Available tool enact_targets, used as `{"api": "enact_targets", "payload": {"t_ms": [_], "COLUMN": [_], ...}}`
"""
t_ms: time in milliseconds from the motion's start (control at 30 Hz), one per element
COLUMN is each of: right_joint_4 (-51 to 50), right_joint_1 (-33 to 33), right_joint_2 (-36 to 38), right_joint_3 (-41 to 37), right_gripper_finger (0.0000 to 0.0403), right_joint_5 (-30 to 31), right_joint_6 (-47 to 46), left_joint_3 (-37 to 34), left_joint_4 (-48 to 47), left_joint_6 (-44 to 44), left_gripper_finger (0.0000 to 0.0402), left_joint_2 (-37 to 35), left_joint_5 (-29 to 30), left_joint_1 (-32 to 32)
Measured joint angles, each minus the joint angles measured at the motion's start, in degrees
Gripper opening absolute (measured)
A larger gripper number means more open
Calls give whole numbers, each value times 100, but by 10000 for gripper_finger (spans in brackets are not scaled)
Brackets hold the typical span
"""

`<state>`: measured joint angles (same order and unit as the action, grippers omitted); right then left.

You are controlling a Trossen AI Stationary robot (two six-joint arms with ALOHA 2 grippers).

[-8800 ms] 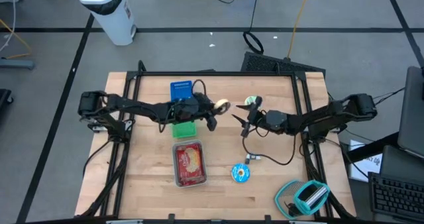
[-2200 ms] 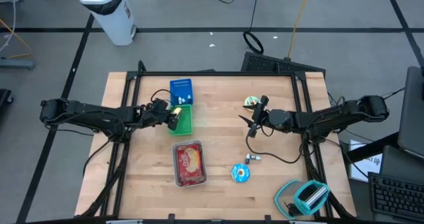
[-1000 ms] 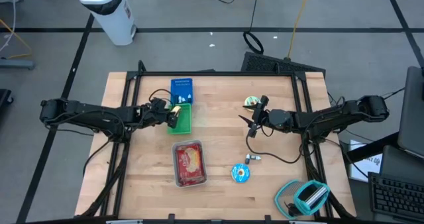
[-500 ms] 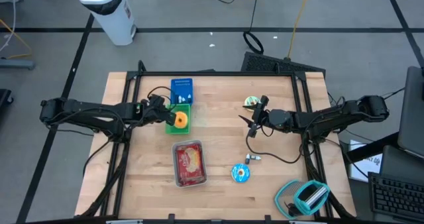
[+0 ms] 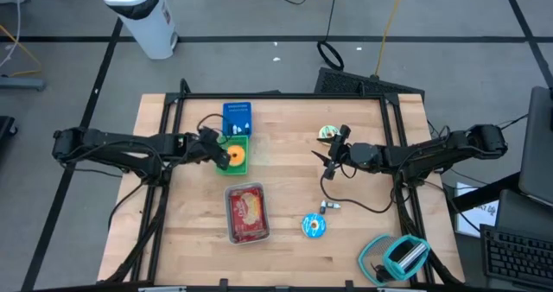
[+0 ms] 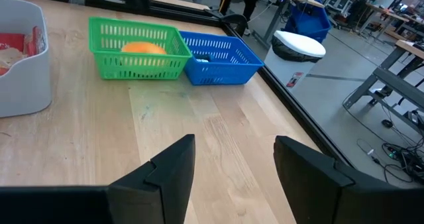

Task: Pick & Place Food Item
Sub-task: Put the black donut into the green bin

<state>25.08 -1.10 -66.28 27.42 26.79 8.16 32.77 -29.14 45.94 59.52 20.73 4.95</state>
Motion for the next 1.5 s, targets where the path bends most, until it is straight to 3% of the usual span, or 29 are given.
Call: {"api": "enact_targets", "payload": {"t_ms": [167,267,533,933,1067,1300,1500], "right_joint_4": [36,35,29,24,22,22,20], "right_joint_1": [0,0,0,0,0,0,0], "right_joint_2": [0,0,0,0,0,0,0], "right_joint_3": [2,2,2,2,2,2,2], "right_gripper_finger": [197,196,197,196,197,196,196], "right_joint_5": [0,2,0,0,0,0,0], "right_joint_6": [1,1,0,0,0,0,0], "left_joint_3": [1,4,4,7,4,0,225], "left_joint_4": [920,1563,1786,1737,1725,1727,1623], "left_joint_6": [-271,-646,-803,-818,-812,-578,-513], "left_gripper_finger": [175,175,175,172,132,11,4], "left_joint_2": [537,1060,1992,2058,2060,2060,2065], "left_joint_5": [-853,-1016,-649,-415,-407,-400,-569], "left_joint_1": [-158,-289,-245,-232,-231,-229,-229]}}
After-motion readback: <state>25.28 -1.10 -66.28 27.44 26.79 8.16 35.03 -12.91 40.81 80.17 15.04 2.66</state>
